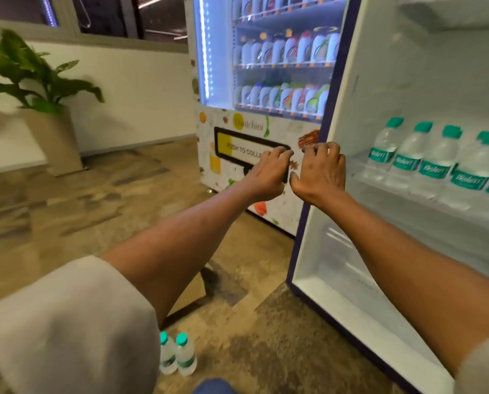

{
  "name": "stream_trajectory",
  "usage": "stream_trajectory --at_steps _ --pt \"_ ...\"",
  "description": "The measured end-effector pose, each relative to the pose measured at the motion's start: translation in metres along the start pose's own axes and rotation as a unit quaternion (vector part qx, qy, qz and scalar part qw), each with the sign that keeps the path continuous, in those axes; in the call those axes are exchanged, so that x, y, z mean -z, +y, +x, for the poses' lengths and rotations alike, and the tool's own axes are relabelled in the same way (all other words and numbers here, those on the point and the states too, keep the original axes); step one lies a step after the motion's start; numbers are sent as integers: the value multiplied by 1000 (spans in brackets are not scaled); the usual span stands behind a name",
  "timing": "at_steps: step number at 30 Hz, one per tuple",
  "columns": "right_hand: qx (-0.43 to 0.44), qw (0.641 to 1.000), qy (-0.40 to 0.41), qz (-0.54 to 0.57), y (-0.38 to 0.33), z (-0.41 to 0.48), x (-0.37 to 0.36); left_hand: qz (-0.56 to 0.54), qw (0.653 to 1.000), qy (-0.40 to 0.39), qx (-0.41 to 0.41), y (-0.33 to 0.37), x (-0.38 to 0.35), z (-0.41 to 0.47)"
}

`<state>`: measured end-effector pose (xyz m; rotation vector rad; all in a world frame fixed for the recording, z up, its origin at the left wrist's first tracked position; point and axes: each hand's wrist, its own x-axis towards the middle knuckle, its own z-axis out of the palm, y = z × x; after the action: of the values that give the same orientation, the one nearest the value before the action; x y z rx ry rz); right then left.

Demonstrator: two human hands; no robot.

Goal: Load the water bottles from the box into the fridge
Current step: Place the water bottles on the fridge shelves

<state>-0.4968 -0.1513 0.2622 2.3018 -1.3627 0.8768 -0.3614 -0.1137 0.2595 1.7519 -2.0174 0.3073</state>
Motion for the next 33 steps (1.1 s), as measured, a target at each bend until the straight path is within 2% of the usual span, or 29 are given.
stream_trajectory --at_steps 8,18,24,29,33 --pt "57 993 -84 57 -84 -63 -62 28 990 -96 102 -70 -44 -112" --pt "98 962 -240 87 -166 -160 -143 23 950 -235 205 -125 -109 -241" --pt "119 923 -341 132 -194 -221 -182 38 911 -328 249 -156 -150 -306" --pt "128 860 -449 206 -211 -262 -210 84 859 -458 215 -168 -170 -345" --pt "143 836 -483 215 -222 -282 -226 142 855 -461 190 -173 -180 -366"
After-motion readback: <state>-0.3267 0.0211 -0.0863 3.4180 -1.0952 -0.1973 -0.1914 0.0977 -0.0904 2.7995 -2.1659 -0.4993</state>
